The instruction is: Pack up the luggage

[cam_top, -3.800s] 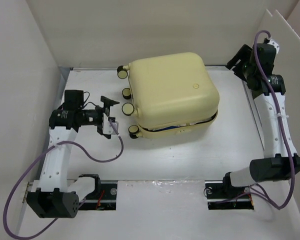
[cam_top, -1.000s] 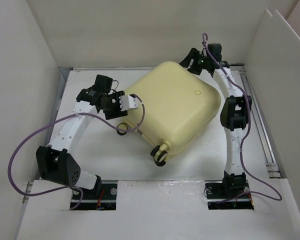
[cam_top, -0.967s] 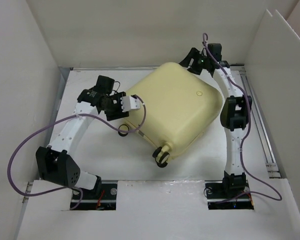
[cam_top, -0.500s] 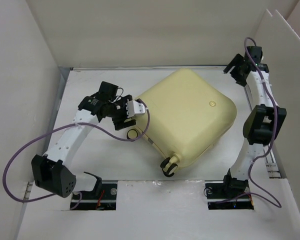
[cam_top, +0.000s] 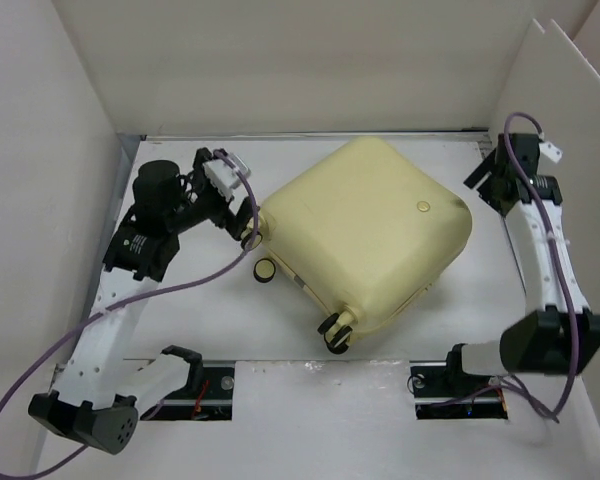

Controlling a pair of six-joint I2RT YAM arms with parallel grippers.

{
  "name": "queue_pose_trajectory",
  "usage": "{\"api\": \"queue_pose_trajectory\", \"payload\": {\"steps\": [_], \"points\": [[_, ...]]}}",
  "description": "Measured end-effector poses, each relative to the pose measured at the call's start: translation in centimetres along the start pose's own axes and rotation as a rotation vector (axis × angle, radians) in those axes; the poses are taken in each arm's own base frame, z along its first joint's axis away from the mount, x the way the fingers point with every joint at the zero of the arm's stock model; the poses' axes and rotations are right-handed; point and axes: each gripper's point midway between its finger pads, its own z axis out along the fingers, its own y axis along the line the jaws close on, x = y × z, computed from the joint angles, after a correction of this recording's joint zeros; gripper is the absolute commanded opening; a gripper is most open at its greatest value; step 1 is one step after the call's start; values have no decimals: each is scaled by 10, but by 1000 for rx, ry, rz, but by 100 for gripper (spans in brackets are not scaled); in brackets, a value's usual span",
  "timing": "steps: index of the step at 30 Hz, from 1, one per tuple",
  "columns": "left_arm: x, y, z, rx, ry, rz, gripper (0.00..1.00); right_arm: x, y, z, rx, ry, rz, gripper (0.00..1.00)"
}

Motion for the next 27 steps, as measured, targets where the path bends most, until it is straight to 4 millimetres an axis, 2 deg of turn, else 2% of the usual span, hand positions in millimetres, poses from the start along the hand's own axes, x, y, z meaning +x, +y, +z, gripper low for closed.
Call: {"api": "queue_pose_trajectory", "payload": {"steps": [3, 6, 7, 9, 11, 13, 16, 18, 21, 23, 25, 27], "points": [[-9, 31, 15, -108, -13, -144, 78, 21, -41, -27, 66, -24, 43, 93], [-20, 72, 48, -192, -14, -230, 78, 38, -71, -42, 140, -34, 85, 94], [-17, 84, 62, -213, -8, -246, 78, 45, -79, -42, 164, -27, 97, 94], [7, 100, 92, -248, 40, -285, 78, 66, -90, -35, 205, 14, 115, 94], [39, 106, 115, -259, 118, -322, 77, 95, -100, -23, 238, 62, 131, 94], [69, 108, 134, -267, 196, -355, 77, 128, -114, -13, 277, 129, 145, 94], [99, 111, 152, -278, 270, -382, 77, 180, -124, 1, 296, 257, 164, 94], [114, 110, 156, -284, 302, -382, 77, 195, -122, 10, 298, 310, 174, 93], [132, 104, 155, -279, 329, -359, 77, 207, -111, 28, 291, 378, 149, 93], [150, 99, 153, -279, 366, -340, 77, 203, -94, 41, 274, 431, 94, 92], [169, 97, 148, -291, 393, -317, 77, 185, -67, 61, 247, 453, 2, 92], [193, 89, 136, -288, 444, -313, 77, 167, -22, 89, 179, 461, -83, 91]]}}
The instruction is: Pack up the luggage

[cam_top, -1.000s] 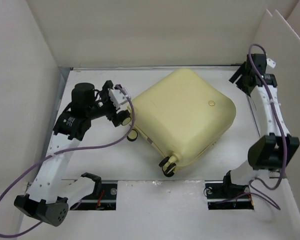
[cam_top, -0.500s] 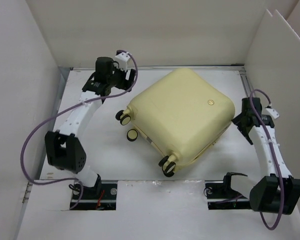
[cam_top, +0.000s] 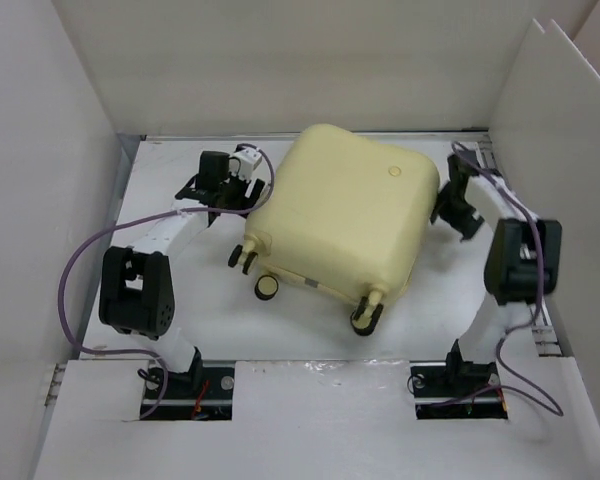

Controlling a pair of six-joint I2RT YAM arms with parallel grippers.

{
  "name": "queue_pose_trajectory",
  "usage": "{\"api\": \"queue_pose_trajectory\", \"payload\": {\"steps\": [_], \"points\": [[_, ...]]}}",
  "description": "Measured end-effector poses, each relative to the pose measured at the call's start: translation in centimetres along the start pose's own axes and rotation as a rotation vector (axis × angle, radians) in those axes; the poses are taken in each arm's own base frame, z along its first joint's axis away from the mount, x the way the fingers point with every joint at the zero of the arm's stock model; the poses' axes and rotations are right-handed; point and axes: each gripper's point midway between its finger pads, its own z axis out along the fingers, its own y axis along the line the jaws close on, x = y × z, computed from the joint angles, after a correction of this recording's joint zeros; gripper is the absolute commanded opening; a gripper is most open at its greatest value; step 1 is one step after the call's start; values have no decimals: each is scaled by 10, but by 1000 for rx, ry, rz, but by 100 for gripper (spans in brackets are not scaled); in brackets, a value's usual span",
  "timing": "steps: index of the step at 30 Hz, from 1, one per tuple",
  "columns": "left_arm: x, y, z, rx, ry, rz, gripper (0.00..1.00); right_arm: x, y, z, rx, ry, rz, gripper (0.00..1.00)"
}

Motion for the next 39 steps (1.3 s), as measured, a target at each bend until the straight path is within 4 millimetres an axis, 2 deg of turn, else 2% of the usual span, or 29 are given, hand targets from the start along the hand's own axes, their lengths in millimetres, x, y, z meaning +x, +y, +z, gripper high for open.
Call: {"api": "queue_pose_trajectory", "payload": {"steps": [1, 2, 4, 7, 9, 11, 14, 17, 20, 24, 26, 30, 32, 34, 36, 39], "points": [[13, 1, -1, -4, 26, 3, 77, -18, 29, 4, -28, -14, -58, 91], [24, 4, -3, -10, 44, 0, 77, -39, 66, 9, -83, -41, -115, 91], [36, 12, -10, -23, 57, -17, 77, -62, 134, 18, -205, -91, -181, 90], [37, 14, -25, -9, 30, -3, 75, -82, 232, 17, -401, -141, -271, 87], [30, 8, -38, 25, -6, 36, 73, -82, 284, 7, -544, -170, -309, 87], [26, 0, -50, 70, -38, 92, 73, -73, 308, -3, -639, -166, -338, 87], [34, -17, -62, 146, -48, 184, 73, -61, 327, -20, -773, -144, -378, 87], [42, -42, -72, 243, -57, 273, 73, -55, 333, -27, -844, -135, -416, 89], [42, -56, -80, 307, -73, 359, 75, -53, 329, -33, -852, -143, -448, 90], [36, -65, -92, 374, -55, 467, 82, -60, 299, -57, -816, -160, -451, 93], [21, -64, -104, 387, -56, 530, 86, -71, 277, -74, -794, -178, -445, 94], [-23, -61, -131, 395, -129, 731, 91, -127, 225, -142, -821, -306, -373, 95], [-51, -77, -144, 433, -231, 845, 92, -155, 202, -174, -841, -386, -342, 96], [-66, -101, -156, 494, -316, 958, 93, -174, 186, -193, -840, -447, -328, 96], [-67, -124, -165, 557, -356, 1040, 93, -178, 179, -193, -821, -455, -332, 96], [-57, -152, -180, 647, -367, 1169, 95, -166, 171, -168, -761, -391, -350, 96]]}}
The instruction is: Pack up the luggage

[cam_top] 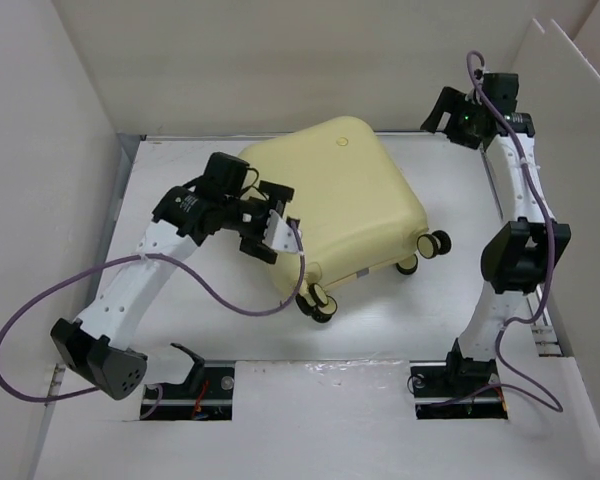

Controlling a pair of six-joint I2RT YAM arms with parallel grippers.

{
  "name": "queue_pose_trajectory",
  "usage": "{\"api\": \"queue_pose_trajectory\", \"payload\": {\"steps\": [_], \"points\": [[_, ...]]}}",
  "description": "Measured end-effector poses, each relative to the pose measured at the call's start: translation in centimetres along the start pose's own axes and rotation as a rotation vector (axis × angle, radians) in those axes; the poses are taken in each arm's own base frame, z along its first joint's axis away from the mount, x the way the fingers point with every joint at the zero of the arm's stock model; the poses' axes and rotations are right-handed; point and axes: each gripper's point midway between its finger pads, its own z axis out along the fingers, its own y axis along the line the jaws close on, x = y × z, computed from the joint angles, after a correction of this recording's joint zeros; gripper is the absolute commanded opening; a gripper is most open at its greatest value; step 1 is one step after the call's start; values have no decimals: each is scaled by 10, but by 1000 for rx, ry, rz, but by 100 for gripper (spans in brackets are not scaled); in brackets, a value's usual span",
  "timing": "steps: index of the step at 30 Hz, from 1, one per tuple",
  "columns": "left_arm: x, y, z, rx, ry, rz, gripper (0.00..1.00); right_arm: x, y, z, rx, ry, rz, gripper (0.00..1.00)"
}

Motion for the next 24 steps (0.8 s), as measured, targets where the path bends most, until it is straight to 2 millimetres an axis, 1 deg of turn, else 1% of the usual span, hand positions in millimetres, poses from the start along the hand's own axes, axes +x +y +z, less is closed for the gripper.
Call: {"api": "queue_pose_trajectory", "payload": {"steps": [3, 4, 6, 8, 10, 12, 14, 17, 20, 23, 24], "points": [[-23, -25, 8, 115, -12, 131, 96, 43, -20, 2, 77, 106, 24, 98], [-31, -36, 11, 159, -20, 171, 97, 60, -28, -4, 110, 139, 37, 98], [-45, -56, 17, 234, -32, 245, 99, 94, -43, -26, 180, 205, 72, 98], [-57, -73, 21, 291, -47, 339, 99, 114, -54, -56, 221, 213, 104, 98], [-71, -89, 22, 335, -70, 428, 99, 122, -64, -90, 242, 185, 140, 98], [-85, -103, 20, 363, -97, 507, 99, 124, -72, -117, 260, 135, 170, 98], [-97, -117, 18, 381, -126, 570, 99, 126, -80, -136, 281, 99, 191, 98], [-102, -140, 16, 424, -145, 619, 99, 138, -80, -146, 282, 104, 196, 98], [-95, -159, 20, 483, -139, 625, 99, 148, -75, -152, 258, 124, 186, 100], [-83, -168, 32, 532, -102, 582, 99, 152, -65, -166, 220, 103, 172, 100], [-80, -166, 43, 535, -79, 548, 99, 152, -60, -172, 202, 92, 167, 100]]}}
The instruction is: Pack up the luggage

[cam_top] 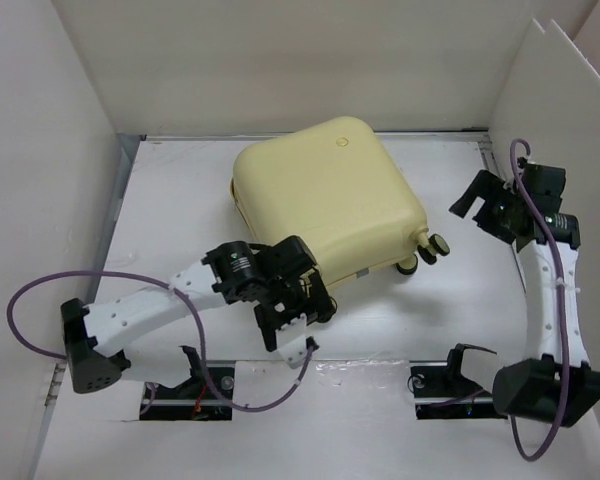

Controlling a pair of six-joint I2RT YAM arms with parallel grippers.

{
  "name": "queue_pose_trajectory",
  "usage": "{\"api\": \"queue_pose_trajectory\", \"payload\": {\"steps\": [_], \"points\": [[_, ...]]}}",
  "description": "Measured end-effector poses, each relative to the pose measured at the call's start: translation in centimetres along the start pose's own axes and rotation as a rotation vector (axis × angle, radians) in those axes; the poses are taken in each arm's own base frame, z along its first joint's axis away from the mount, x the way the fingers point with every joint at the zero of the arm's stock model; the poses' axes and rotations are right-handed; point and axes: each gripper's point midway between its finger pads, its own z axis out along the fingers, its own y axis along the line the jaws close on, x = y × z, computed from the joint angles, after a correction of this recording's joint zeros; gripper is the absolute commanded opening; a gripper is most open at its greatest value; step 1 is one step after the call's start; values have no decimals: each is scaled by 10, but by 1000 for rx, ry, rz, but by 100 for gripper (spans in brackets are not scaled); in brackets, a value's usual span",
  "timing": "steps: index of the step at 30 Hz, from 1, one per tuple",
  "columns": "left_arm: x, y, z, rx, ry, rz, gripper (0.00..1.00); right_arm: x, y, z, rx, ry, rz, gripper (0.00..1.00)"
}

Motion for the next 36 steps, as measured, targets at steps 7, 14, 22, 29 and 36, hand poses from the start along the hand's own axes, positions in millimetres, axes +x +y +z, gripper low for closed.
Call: {"api": "queue_pose_trajectory", "payload": {"steps": [7, 14, 22, 29, 36], "points": [[23, 33, 26, -62, 59, -65, 98, 49, 21, -26, -187, 42, -13, 100], [39, 11, 41, -3, 109, -101, 18, 89, 14, -24, -208, 125, 6, 100], [50, 32, 43, -12, 138, -218, 0, 100, 28, -31, -317, 142, -29, 100], [51, 50, 37, -73, 96, -279, 0, 97, 27, -29, -333, 98, -66, 100], [52, 52, 36, -86, 93, -301, 0, 91, 21, -2, -304, 134, -49, 100]]}}
